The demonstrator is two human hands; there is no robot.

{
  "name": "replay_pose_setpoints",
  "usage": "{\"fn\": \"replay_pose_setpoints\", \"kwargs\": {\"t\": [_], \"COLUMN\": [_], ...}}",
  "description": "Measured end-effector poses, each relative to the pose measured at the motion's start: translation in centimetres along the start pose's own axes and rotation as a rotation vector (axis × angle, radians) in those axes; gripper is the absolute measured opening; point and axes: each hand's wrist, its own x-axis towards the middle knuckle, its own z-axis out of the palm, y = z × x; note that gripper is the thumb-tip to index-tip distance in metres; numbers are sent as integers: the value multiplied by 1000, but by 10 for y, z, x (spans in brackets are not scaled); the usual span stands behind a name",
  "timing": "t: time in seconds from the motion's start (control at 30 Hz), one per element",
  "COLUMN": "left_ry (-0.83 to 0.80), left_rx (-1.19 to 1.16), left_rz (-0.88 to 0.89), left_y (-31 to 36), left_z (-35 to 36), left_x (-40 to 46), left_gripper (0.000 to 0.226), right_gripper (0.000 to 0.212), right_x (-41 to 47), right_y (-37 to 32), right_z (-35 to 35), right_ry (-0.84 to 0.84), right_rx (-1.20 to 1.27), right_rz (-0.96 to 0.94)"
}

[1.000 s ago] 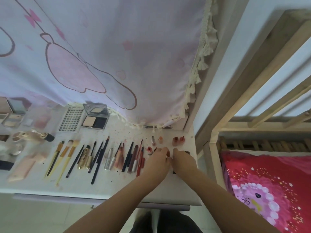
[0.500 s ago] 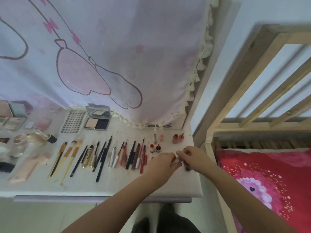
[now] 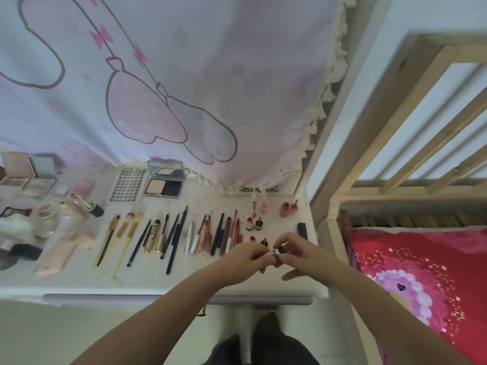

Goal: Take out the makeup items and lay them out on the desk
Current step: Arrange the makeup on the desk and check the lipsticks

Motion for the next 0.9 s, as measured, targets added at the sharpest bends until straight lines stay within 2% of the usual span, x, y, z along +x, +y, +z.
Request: {"fn": "replay_pose_setpoints", "kwargs": {"t": [0.07, 0.13, 0.17, 0.2, 0.27, 0.37, 0.4, 0.5, 0.6, 0.67, 0.77, 0.83, 0.9], "left_ry": [34, 43, 30, 7, -65, -148, -158, -214, -397, -535, -656, -673, -646], "left_rx": [29, 126, 165, 172, 106, 57, 60, 47, -109, -350, -651, -697, -611], "left_rz": [17, 37, 39, 35, -5, -35, -24, -20, -132, -220, -279, -287, -262], "left_y": [-4, -7, -8, -11, -16, -24, -26, -26, -27, -31, -38, -41, -40], "left_z": [1, 1, 0, 0, -1, 0, 2, 4, -5, -12, -17, -18, -20], "left_x": [-6, -9, -11, -13, -19, -26, -27, -27, -29, -29, -29, -30, -30], "left_gripper": [21, 22, 21, 19, 20, 24, 26, 30, 31, 33, 34, 35, 33], "right_gripper": [14, 36, 39, 32, 6, 12, 8, 19, 8, 3, 12, 18, 17], "right_x": [1, 4, 6, 7, 7, 6, 6, 6, 1, -2, -1, 1, 3], "right_y": [-9, -13, -12, -11, -4, -1, -2, 2, 5, 3, -2, -3, -5], "right_z": [4, 7, 9, 11, 14, 21, 25, 32, 30, 30, 35, 37, 36], "right_ry": [-35, -32, -41, -53, -103, -167, -178, -205, -223, -223, -185, -168, -199], "right_rx": [-83, -294, -377, -432, -409, -223, -222, -367, -429, -458, -486, -448, -371], "right_rz": [118, 195, 196, 172, 113, 172, 206, 177, 75, 16, -53, -71, -17]}}
